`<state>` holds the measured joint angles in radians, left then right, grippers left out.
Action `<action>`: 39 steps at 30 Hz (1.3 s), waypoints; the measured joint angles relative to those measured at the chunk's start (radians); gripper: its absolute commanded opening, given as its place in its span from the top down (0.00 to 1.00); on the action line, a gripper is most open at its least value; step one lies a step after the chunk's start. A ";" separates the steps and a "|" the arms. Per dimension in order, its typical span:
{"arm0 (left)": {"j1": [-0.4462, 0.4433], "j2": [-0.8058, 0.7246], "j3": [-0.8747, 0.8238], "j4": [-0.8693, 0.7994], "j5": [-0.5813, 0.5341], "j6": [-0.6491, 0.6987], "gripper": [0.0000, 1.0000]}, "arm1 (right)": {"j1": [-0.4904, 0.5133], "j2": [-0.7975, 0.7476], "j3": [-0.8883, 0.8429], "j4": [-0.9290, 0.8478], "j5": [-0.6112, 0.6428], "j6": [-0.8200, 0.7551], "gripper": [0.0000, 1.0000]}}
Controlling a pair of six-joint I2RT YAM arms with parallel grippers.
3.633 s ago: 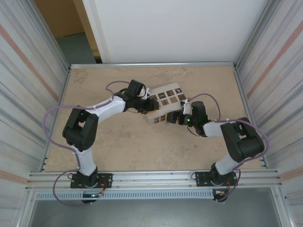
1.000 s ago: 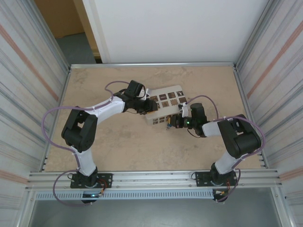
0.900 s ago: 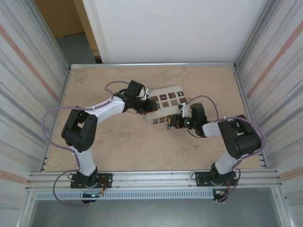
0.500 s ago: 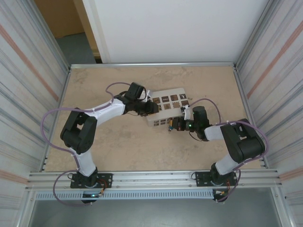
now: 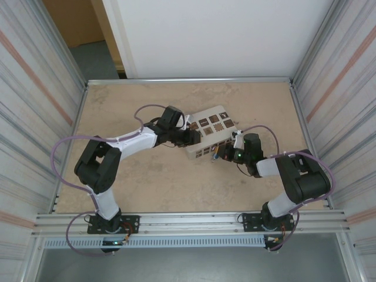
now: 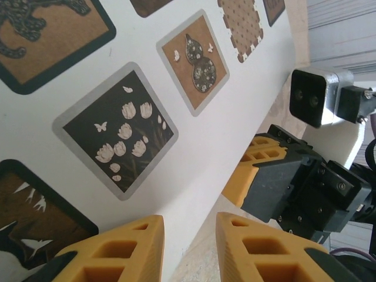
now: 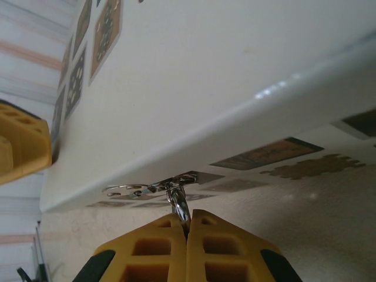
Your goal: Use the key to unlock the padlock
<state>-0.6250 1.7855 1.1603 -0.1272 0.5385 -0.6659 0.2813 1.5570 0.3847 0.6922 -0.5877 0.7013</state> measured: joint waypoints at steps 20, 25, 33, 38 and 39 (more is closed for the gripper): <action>-0.006 -0.011 -0.041 0.082 -0.008 -0.036 0.71 | -0.022 0.065 0.027 0.113 0.039 0.153 0.99; -0.006 -0.011 -0.042 0.085 -0.008 -0.039 0.71 | -0.033 0.079 0.066 0.108 0.089 0.168 0.99; -0.006 -0.013 -0.043 0.084 -0.009 -0.042 0.71 | -0.078 0.087 0.105 0.129 0.174 0.182 0.99; -0.006 -0.013 -0.043 0.085 -0.008 -0.046 0.70 | -0.078 0.080 0.105 0.107 0.192 0.178 0.99; -0.006 -0.014 -0.043 0.085 -0.008 -0.046 0.69 | -0.079 0.074 0.105 0.098 0.195 0.177 0.99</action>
<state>-0.6315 1.7718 1.1168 -0.0418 0.5304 -0.7120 0.2024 1.6310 0.4892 0.7906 -0.3927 0.8780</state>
